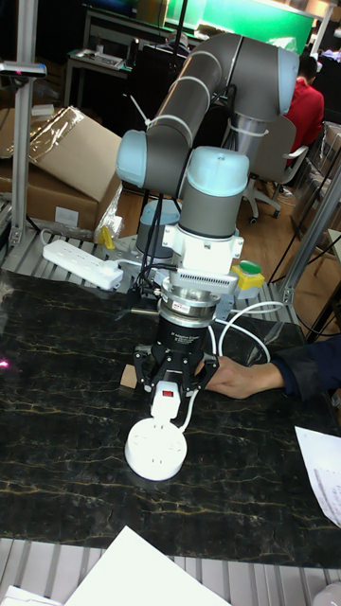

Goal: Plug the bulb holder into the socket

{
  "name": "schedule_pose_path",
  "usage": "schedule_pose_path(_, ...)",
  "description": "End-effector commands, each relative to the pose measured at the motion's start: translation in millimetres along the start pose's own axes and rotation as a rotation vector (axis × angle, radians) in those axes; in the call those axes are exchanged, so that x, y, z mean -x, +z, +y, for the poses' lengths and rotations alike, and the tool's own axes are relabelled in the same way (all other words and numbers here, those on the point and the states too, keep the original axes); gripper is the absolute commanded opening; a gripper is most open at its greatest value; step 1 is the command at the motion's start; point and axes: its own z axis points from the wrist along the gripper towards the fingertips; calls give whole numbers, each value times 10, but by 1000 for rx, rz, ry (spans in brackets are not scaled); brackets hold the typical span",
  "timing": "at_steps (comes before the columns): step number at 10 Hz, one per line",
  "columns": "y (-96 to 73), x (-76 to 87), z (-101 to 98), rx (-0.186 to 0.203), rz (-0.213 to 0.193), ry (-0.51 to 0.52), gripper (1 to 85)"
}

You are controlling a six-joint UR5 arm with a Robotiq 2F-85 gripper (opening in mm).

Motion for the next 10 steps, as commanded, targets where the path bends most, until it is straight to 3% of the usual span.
schedule_pose_path(1, -16, 2, 20, 14, -1, 11, 13)
schedule_pose_path(10, -8, 41, -6, 12, -23, 18, 13)
